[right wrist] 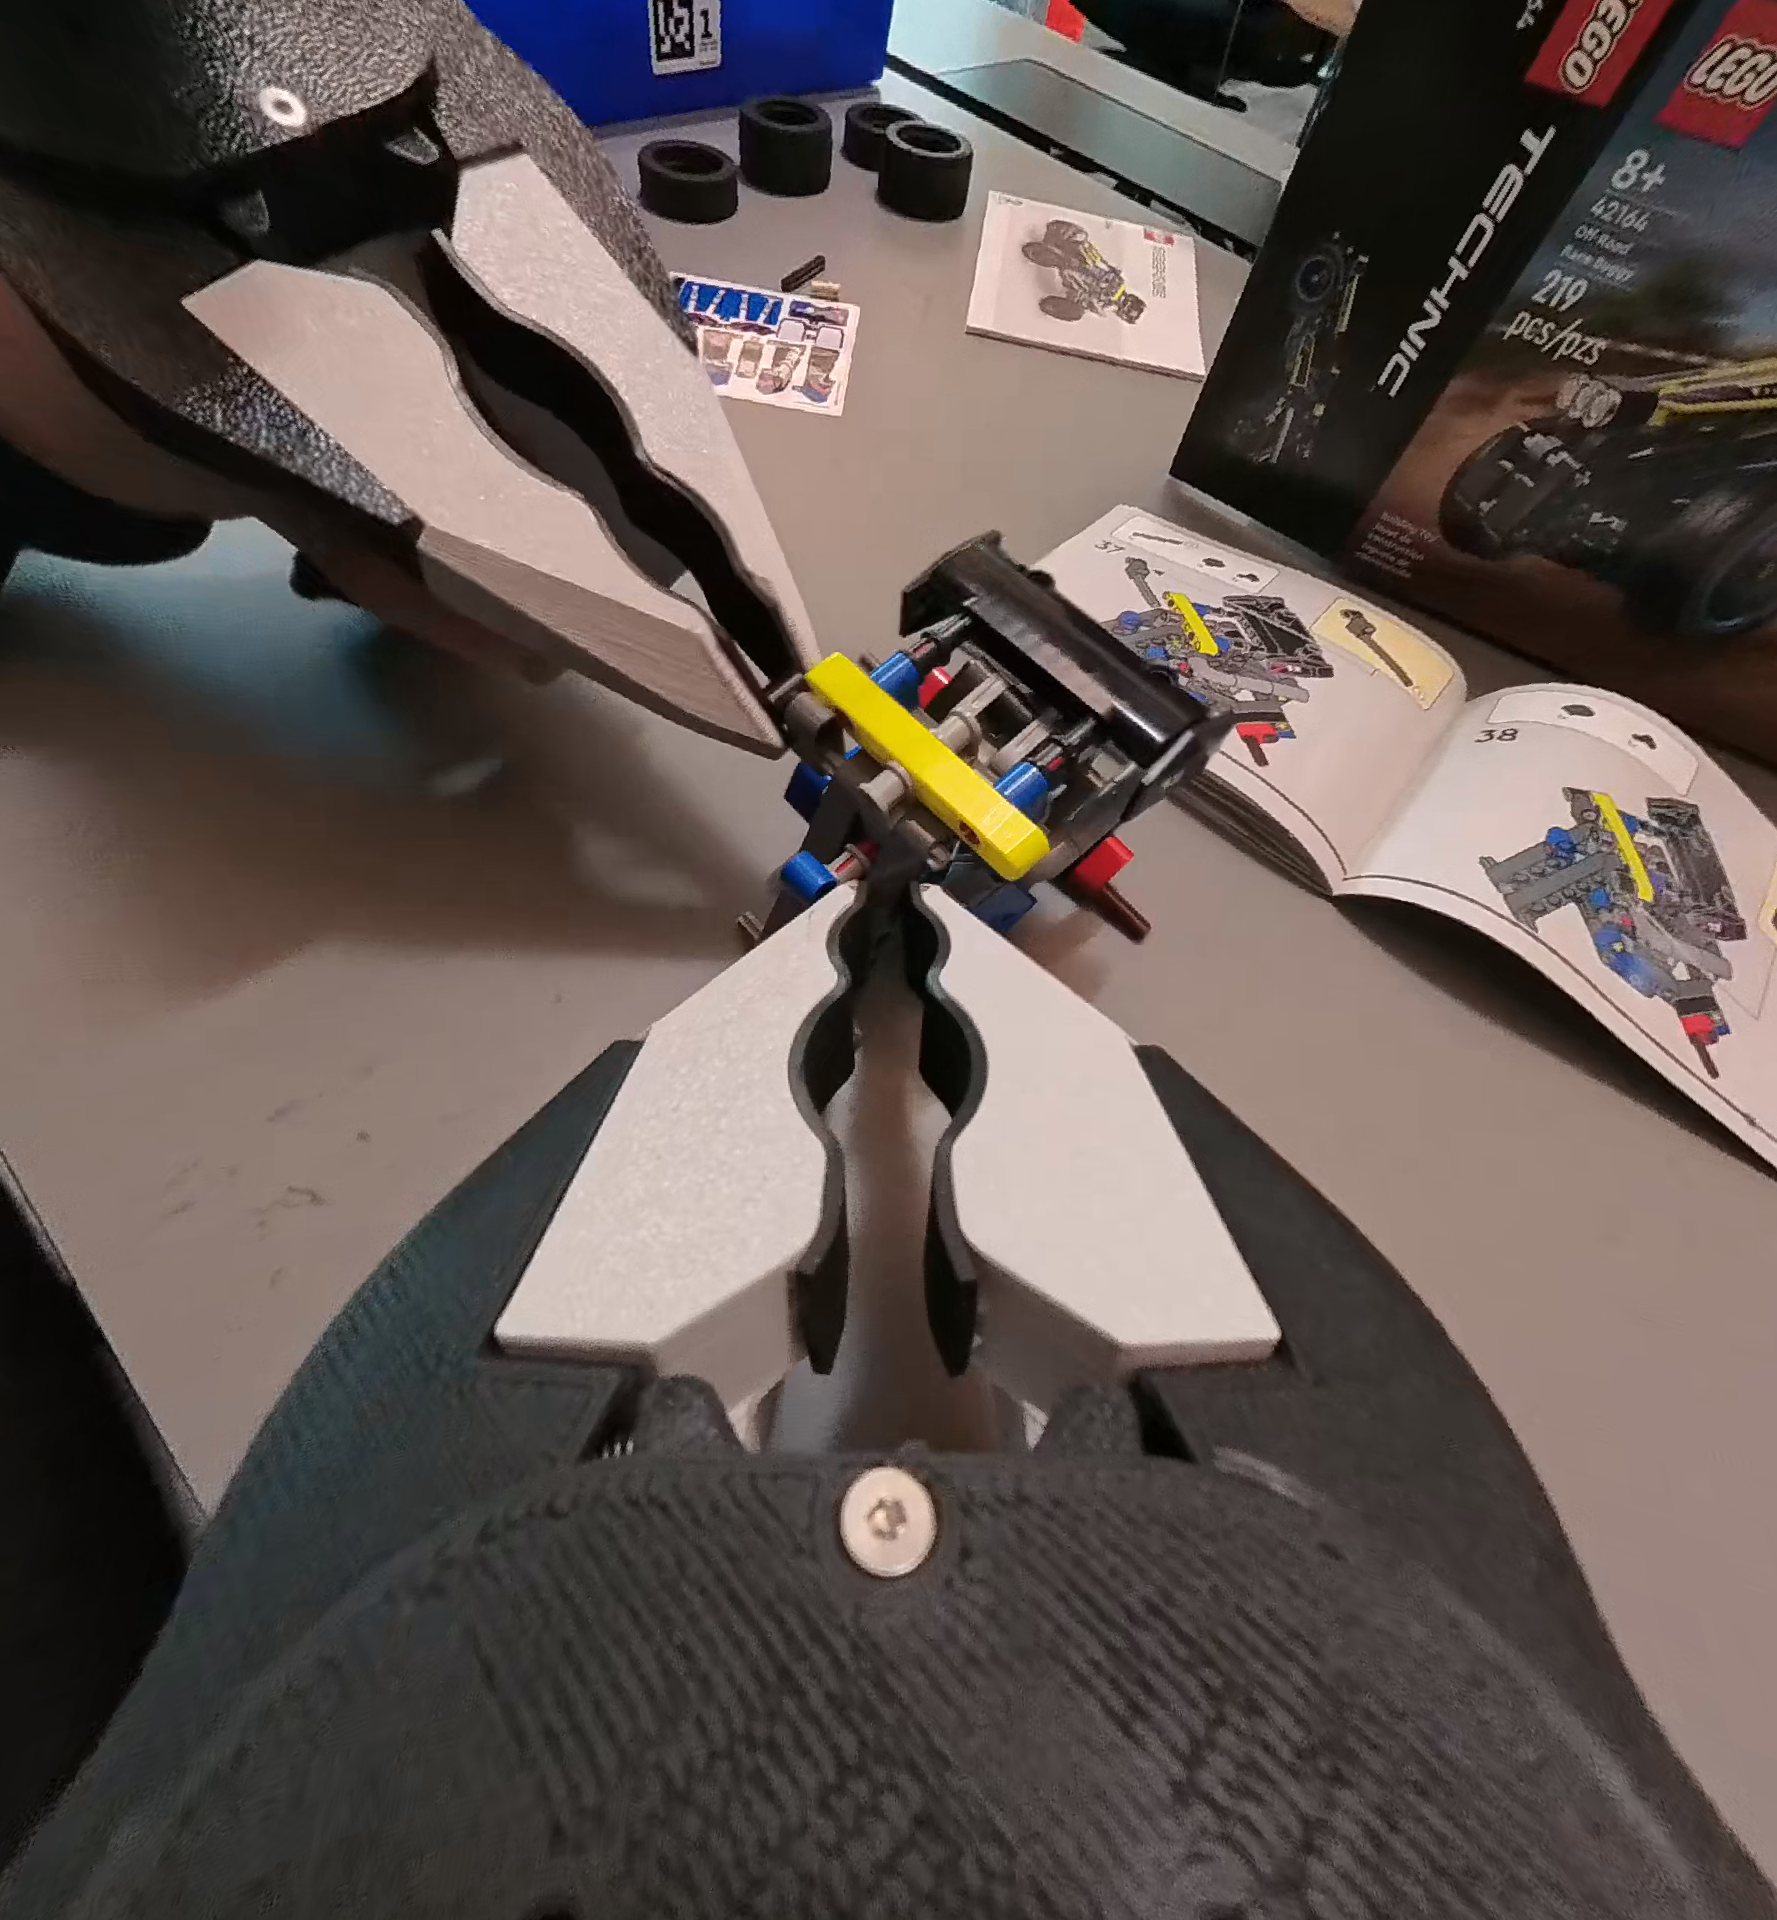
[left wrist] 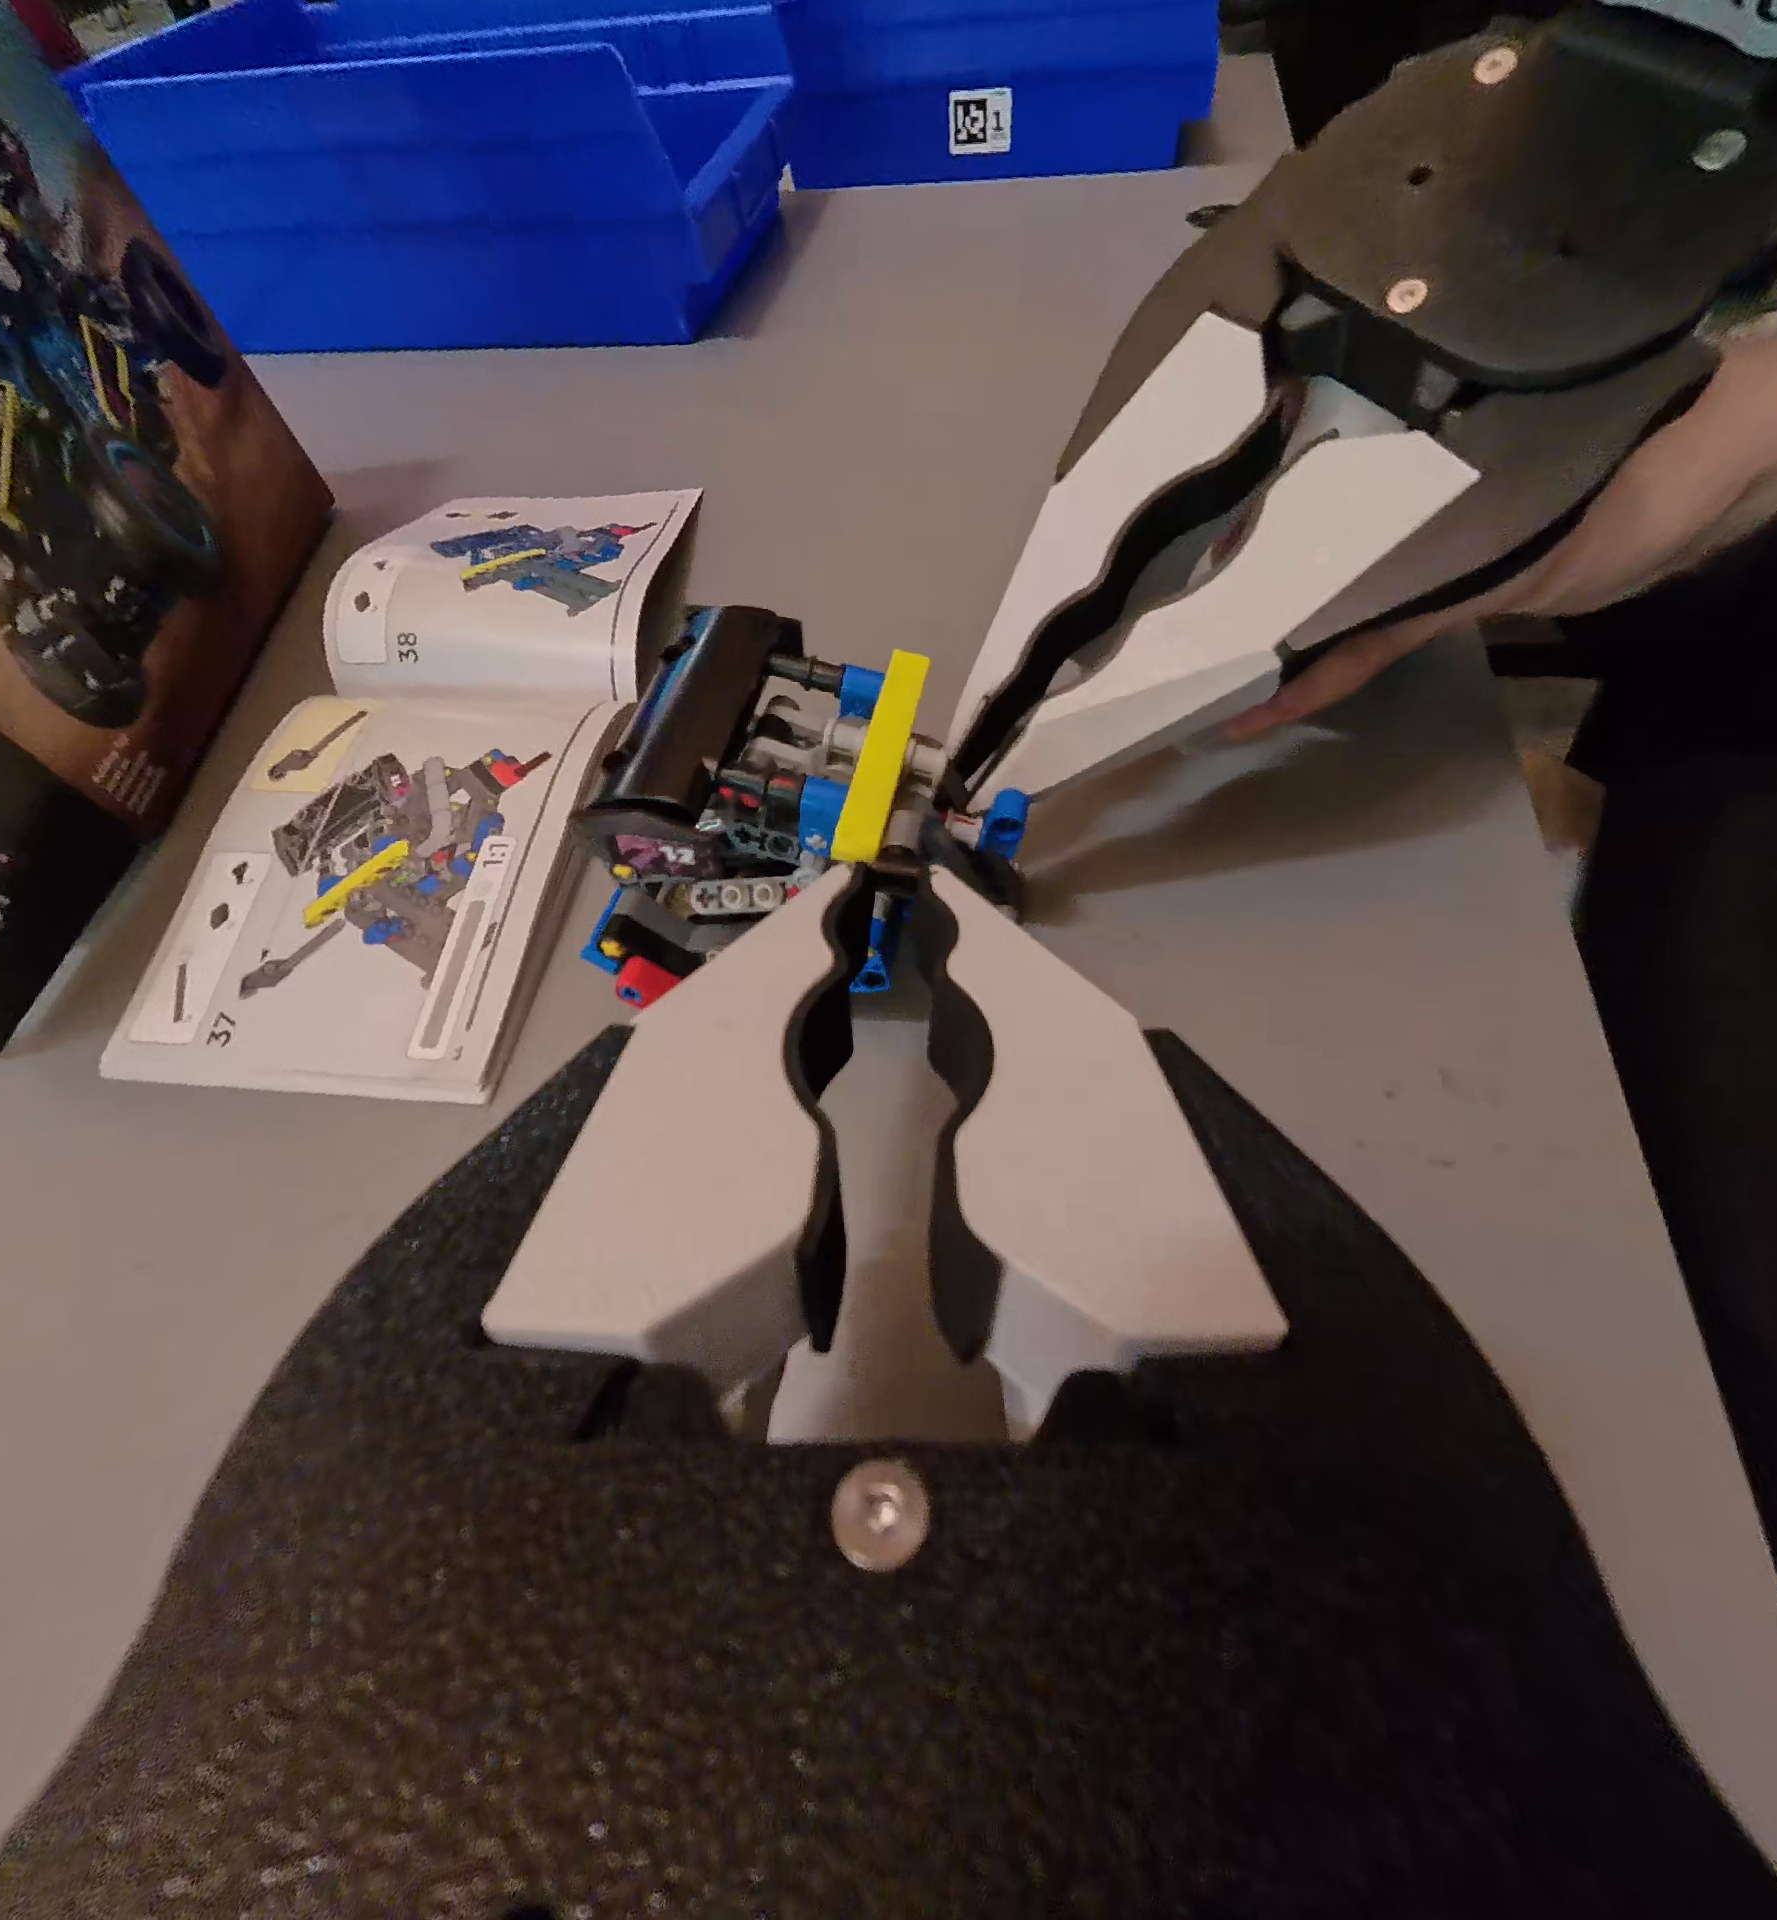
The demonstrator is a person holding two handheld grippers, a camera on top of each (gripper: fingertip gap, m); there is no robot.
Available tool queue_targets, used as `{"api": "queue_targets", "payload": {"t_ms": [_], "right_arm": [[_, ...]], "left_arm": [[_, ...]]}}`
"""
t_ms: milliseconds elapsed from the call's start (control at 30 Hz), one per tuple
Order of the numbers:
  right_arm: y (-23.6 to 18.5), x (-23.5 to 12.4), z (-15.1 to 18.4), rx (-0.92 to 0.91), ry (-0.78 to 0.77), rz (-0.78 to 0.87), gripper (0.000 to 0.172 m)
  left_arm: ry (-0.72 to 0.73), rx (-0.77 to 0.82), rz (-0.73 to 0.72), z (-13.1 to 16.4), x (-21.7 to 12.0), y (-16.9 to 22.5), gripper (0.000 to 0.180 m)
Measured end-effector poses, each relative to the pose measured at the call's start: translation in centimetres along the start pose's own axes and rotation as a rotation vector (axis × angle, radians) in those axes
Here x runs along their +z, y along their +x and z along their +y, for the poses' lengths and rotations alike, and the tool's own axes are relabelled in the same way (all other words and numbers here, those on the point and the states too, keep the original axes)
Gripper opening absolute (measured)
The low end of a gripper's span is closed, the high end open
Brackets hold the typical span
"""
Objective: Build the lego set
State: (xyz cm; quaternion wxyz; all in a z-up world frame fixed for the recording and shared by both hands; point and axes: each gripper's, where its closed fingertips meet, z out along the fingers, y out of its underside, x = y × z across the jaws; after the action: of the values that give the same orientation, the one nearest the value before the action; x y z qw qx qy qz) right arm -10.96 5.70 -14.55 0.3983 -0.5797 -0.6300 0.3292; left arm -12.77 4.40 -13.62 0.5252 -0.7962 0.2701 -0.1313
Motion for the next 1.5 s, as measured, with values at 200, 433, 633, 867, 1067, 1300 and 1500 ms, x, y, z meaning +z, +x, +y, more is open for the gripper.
{"api": "queue_targets", "payload": {"t_ms": [200, 433, 633, 867, 1067, 1300, 1500], "right_arm": [[0.4, 0.2, 0.0, -0.004, -0.003, 0.025, 0.002], [0.4, 0.2, 0.0, -0.001, -0.005, 0.029, 0.002], [-0.5, 0.8, 0.9, -0.024, -0.071, -0.028, 0.006], [-0.5, 0.9, 0.9, -0.027, -0.075, -0.032, 0.005], [0.0, 0.6, 0.6, 0.031, -0.048, -0.048, 0.008], [-0.4, 1.0, 0.9, 0.007, -0.075, -0.072, 0.008], [-0.4, 1.3, 0.8, 0.002, -0.078, -0.064, 0.005]], "left_arm": [[-0.014, 0.089, -0.012, 0.4, 0.1, 0.1, 0.013], [-0.087, 0.154, 0.004, 0.9, -1.1, 0.4, 0.004], [-0.079, 0.124, -0.01, 0.9, -0.4, 0.4, 0.001], [-0.128, 0.137, -0.028, 1.6, -0.1, 0.4, 0.008], [-0.082, 0.092, -0.042, 0.7, -0.3, 0.0, 0.008], [-0.062, 0.086, -0.045, 0.5, 0.5, 0.3, 0.007], [-0.07, 0.098, -0.049, 0.6, 0.7, 0.4, 0.004]]}}
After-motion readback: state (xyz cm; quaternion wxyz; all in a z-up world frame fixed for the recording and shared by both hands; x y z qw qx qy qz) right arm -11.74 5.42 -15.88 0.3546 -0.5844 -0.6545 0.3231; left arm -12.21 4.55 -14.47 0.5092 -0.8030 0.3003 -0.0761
